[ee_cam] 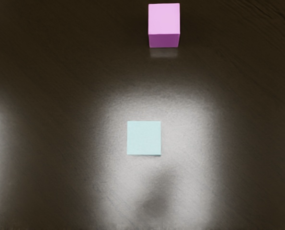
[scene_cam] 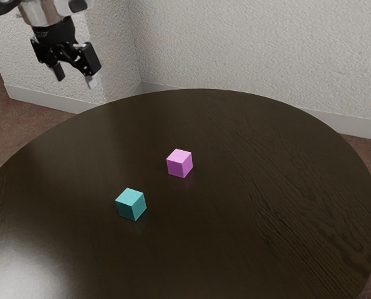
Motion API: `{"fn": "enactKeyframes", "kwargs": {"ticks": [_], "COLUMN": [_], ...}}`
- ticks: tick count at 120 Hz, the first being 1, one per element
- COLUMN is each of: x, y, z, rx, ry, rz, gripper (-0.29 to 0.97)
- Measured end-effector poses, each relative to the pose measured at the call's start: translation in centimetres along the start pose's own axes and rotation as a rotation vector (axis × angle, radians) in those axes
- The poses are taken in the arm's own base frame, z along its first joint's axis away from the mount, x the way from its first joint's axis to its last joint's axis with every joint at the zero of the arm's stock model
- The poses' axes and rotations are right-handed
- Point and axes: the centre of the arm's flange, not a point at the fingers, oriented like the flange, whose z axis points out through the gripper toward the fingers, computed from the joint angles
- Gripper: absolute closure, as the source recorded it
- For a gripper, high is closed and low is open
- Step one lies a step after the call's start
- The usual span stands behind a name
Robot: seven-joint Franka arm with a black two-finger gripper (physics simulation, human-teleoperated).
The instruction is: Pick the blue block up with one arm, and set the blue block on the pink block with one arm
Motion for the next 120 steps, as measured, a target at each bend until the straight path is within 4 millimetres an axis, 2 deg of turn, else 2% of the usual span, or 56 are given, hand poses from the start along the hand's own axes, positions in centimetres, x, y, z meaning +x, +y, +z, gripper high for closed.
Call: {"fn": "enactKeyframes", "kwargs": {"ticks": [15,28,38,46,61,70,75,82,95,106,120], "x": [-0.2,-4.4,-7.8,-8.5,-6.8,-5.4,-5.9,-6.3,-5.5,-6.1,-6.1], "y": [0.0,-4.4,-5.5,-5.6,-3.4,-2.7,-1.4,0.8,3.3,4.5,6.0], "z": [1.0,8.3,13.0,15.0,23.7,26.6,28.0,28.8,30.1,31.7,32.7], "rx": [0.001,0.005,-0.009,-0.013,0.008,0.013,0.006,-0.005,-0.014,-0.018,-0.032], "ry": [-0.019,-0.129,-0.233,-0.269,-0.304,-0.267,-0.244,-0.195,-0.120,-0.101,-0.079], "rz": [-0.001,-0.090,-0.116,-0.123,-0.089,-0.084,-0.067,-0.039,-0.023,-0.022,-0.034], "gripper": [0.00,0.00,0.00,0.00,0.00,0.00,0.00,0.00,0.00,0.00,0.00]}}
